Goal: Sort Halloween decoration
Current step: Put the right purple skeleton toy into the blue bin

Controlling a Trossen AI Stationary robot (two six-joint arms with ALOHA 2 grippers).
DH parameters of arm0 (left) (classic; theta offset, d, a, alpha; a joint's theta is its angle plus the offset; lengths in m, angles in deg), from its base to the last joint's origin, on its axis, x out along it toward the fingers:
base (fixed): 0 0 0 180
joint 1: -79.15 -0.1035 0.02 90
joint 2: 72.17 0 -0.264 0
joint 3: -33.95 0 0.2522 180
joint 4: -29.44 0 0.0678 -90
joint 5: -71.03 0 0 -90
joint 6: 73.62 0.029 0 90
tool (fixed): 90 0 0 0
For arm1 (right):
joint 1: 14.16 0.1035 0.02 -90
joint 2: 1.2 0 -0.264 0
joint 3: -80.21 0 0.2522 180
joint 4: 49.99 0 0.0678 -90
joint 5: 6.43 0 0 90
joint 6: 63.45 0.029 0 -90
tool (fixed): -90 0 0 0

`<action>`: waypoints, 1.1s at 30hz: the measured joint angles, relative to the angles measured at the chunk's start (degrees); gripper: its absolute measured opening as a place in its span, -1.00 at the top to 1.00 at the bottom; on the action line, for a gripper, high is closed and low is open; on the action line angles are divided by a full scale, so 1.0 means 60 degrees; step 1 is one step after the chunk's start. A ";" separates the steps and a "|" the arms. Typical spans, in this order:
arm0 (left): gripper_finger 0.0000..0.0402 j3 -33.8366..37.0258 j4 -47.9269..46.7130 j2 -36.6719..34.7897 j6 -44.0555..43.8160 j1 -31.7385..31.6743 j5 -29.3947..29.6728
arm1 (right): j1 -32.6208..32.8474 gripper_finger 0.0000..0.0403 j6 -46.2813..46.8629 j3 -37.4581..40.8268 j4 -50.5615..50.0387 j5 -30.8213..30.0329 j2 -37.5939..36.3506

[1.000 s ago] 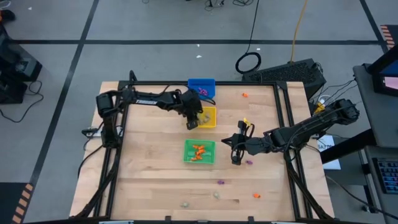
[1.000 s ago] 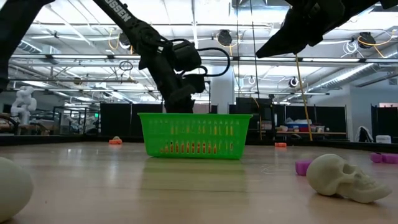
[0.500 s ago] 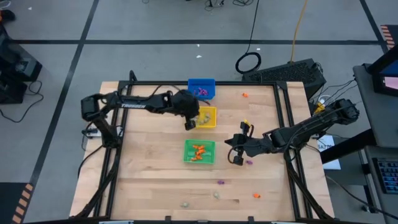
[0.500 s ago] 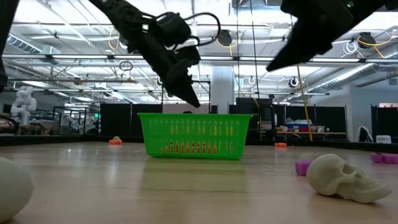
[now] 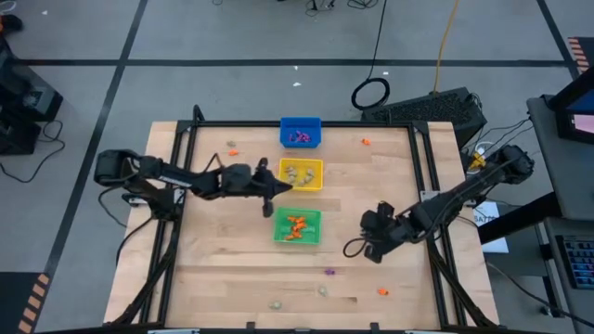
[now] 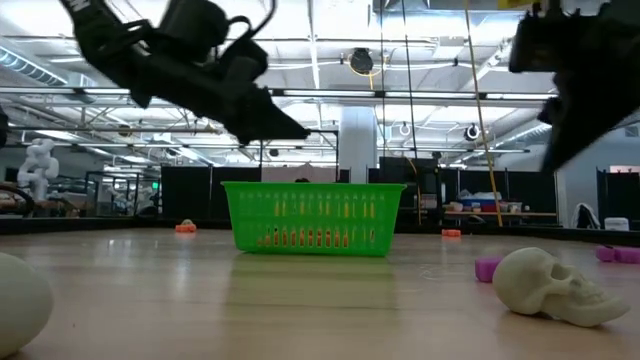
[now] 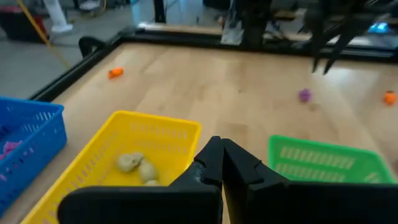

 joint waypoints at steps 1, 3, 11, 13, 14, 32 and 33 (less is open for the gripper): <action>0.99 0.0252 0.0343 -0.0083 0.0000 0.0085 0.0012 | 0.0071 0.71 0.0241 0.0000 -0.0194 0.0134 0.0049; 0.99 0.0708 0.0974 -0.0236 0.0004 0.0224 0.0029 | 0.0217 0.61 0.0430 0.0000 -0.0633 0.0345 0.0188; 0.99 0.1690 0.2188 -0.0256 0.0002 0.0432 0.0245 | 0.0440 0.27 0.0711 0.0000 -0.1270 0.1081 0.1324; 0.99 0.1748 0.2187 -0.0255 0.0004 0.0432 0.0262 | 0.0440 0.24 0.0712 0.0000 -0.1176 0.1157 0.1687; 0.99 0.1753 0.2206 -0.0255 0.0004 0.0432 0.0268 | 0.0428 0.24 0.0708 0.0000 -0.1122 0.1318 0.1863; 0.98 0.1764 0.2170 -0.0255 -0.0004 0.0429 0.0268 | -0.0165 0.95 -0.0109 -0.0041 -0.0752 0.2224 0.2867; 0.98 0.1764 0.2170 -0.0255 -0.0007 0.0429 0.0268 | -0.0165 0.94 -0.0150 -0.0078 -0.0740 0.2287 0.2857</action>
